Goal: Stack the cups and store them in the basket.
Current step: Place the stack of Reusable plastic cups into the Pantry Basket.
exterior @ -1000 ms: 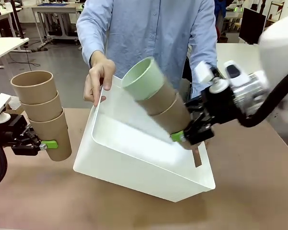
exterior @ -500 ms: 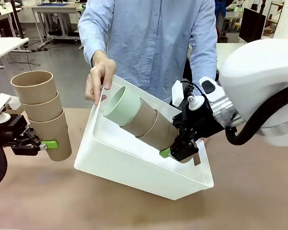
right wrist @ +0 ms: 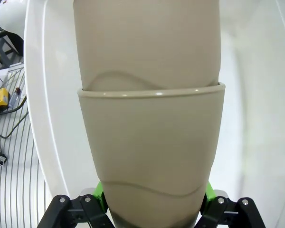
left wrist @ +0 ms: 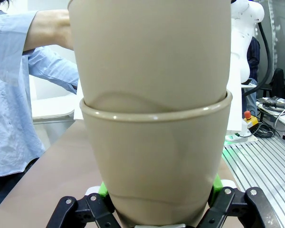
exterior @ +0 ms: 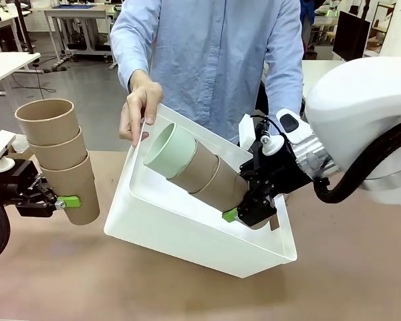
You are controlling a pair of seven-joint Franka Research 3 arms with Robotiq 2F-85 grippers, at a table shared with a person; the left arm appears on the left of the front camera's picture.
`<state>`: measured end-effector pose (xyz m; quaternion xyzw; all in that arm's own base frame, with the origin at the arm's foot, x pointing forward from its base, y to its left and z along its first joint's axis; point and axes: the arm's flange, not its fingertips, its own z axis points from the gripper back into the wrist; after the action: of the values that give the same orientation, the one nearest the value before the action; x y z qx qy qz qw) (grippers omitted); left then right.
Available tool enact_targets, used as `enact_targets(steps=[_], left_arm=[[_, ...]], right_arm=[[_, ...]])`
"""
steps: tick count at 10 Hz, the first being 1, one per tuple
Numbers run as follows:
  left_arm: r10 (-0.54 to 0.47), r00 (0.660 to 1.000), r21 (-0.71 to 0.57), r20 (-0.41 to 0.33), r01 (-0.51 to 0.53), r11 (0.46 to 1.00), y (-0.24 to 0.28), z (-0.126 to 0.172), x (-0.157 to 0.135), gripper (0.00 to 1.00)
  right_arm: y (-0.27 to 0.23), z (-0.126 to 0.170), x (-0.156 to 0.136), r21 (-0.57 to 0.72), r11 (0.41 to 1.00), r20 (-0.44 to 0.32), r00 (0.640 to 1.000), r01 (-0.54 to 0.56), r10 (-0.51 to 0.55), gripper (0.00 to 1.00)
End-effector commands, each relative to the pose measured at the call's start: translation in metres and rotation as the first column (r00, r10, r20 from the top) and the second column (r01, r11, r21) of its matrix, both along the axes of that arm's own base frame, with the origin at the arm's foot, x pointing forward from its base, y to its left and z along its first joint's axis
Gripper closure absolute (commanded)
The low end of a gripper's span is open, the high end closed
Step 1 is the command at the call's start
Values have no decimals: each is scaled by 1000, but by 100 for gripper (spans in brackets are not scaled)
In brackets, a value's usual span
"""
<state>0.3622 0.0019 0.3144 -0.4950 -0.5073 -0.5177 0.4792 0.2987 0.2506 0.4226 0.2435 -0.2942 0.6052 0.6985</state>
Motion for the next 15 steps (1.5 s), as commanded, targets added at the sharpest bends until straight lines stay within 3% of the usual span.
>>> enact_targets(steps=[1, 3, 6, 15], left_arm=[[-3, 1000, -8, 11, 3, 1000, 0, 4, -1, 15], [-3, 1000, -8, 11, 3, 1000, 0, 4, -1, 15], [-3, 1000, -8, 11, 3, 1000, 0, 4, -1, 15], [-3, 1000, -8, 11, 3, 1000, 0, 4, -1, 15]], right_arm=[[1, 1, -1, -6, 1000, 8, 1000, 17, -17, 17], [0, 0, 1, -3, 1000, 2, 1000, 0, 0, 17], [20, -32, 17, -114, 993, -9, 1000, 27, -29, 17], [67, -73, 26, -117, 992, -28, 999, -41, 38, 17]])
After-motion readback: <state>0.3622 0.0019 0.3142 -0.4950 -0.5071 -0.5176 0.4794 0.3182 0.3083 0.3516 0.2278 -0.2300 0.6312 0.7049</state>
